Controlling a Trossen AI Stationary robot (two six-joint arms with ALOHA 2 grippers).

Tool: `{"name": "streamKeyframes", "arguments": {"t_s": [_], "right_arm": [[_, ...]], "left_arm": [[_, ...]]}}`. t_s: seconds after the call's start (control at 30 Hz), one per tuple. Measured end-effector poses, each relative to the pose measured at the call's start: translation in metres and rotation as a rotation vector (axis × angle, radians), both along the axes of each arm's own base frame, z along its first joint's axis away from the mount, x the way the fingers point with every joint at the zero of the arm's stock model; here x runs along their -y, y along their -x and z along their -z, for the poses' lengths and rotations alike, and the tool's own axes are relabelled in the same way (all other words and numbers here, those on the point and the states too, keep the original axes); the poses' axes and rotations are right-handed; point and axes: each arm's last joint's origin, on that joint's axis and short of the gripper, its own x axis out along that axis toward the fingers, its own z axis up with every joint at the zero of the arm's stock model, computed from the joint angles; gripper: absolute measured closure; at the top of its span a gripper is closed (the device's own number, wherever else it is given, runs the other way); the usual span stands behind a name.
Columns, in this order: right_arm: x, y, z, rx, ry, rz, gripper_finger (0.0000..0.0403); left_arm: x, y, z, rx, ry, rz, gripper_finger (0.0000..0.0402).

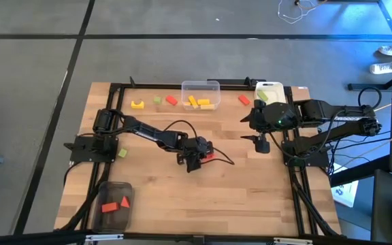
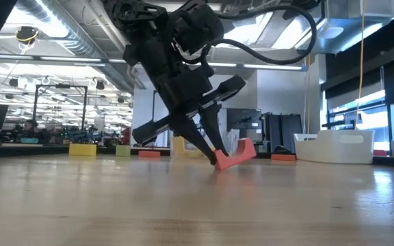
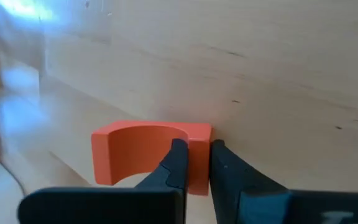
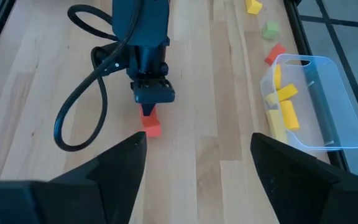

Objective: Sort & place blocks by color
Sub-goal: Put the orange arched block into the black bin

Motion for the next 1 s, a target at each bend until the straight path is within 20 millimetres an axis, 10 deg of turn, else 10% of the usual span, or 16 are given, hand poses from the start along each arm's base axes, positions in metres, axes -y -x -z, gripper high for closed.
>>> {"name": "streamKeyframes", "arguments": {"t_s": [0.47, 1.0], "right_arm": [[0.0, 0.0, 0.0, 0.001, -0.001, 0.0, 0.0114], [-0.004, 0.001, 0.002, -0.029, -0.088, -0.097, 0.0114]], "left_arm": [[0.02, 0.024, -0.019, -0.107, 0.06, -0.301, 0.0374], [0.066, 0.112, -0.132, -0.002, 0.529, -0.82, 0.0374]]}}
